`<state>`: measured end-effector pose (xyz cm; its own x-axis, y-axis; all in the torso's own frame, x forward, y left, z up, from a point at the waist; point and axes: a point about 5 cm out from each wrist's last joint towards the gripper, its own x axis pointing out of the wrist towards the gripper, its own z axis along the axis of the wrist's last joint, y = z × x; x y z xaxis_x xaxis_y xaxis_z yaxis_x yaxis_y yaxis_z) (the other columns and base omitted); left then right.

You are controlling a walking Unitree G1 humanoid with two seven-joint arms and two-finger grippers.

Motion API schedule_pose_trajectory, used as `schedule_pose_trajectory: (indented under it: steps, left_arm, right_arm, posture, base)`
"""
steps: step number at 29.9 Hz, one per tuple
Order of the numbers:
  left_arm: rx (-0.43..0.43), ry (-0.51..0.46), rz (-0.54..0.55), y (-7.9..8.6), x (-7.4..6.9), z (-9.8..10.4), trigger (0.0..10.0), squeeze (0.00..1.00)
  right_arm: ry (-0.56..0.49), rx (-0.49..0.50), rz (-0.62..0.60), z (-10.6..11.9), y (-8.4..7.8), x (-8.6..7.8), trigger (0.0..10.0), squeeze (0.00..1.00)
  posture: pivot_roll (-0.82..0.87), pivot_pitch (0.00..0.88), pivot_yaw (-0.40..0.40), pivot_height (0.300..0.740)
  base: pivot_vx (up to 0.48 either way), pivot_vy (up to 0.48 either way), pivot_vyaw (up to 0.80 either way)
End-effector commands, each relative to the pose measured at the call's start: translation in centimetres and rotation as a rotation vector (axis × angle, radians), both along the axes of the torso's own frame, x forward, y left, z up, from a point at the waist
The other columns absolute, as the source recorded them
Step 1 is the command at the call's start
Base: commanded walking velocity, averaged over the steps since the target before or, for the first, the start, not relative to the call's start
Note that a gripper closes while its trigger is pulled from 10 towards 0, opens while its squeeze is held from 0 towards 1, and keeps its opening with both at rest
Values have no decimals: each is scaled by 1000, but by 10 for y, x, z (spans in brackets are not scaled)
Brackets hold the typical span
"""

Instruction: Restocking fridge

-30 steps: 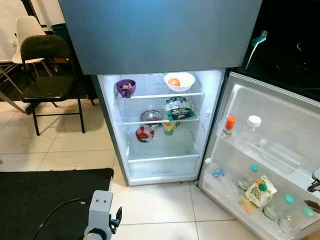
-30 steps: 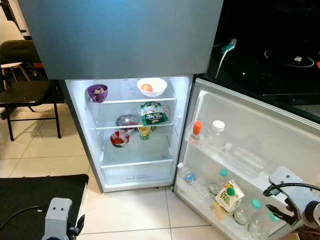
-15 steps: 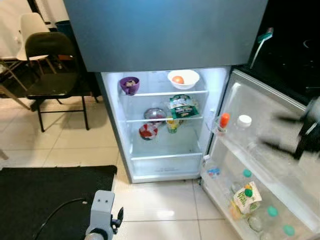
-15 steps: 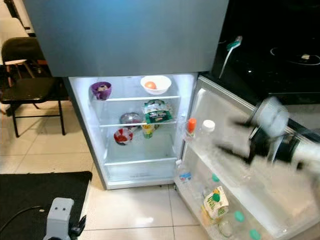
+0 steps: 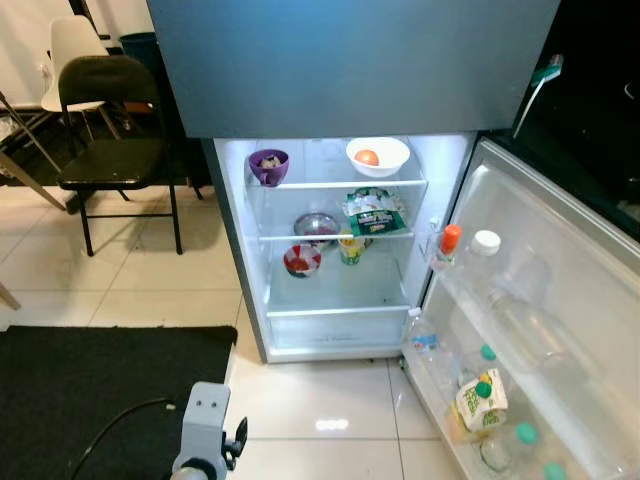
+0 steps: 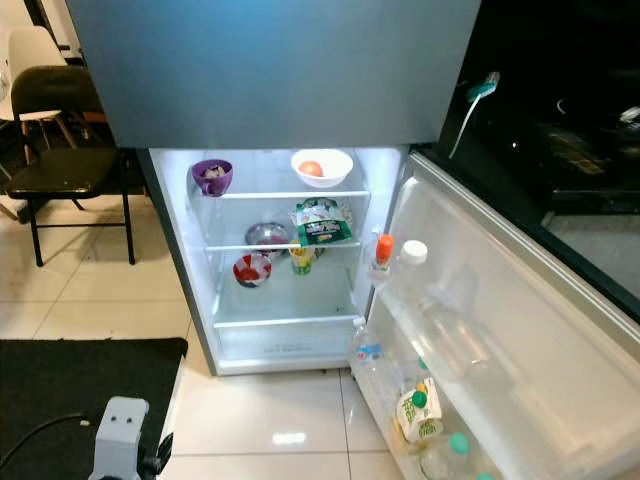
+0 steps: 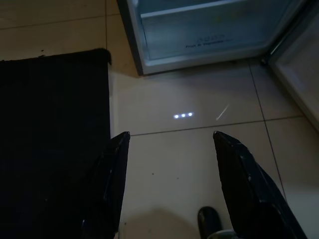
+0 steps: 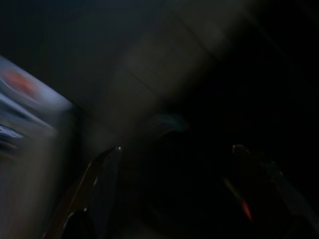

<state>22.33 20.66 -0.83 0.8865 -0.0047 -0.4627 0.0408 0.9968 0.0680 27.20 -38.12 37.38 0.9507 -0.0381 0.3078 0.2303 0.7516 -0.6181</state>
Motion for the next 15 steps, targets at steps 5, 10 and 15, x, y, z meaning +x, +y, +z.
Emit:
schedule_pose_trajectory:
  steps: [5, 10, 15]
  left_arm:
    - [-5, 42, 8, -1, -9, -9, 10000, 0]
    - [-1, 60, 10, 1, -13, -13, 10000, 0]
    - [11, 84, 7, 5, -19, -17, 10000, 0]
  right_arm:
    - [28, 6, -422, -24, -65, -29, 10000, 0]
    - [237, 43, -467, -85, -85, -39, 10000, 0]
    - [339, 320, -285, -154, -70, -30, 10000, 0]
  posture:
    - [-152, 111, 17, 740]
    - [-156, 116, 18, 740]
    - [-152, 121, 24, 740]
  base:
    - [0, 0, 0]
    - [0, 0, 0]
    - [0, 0, 0]
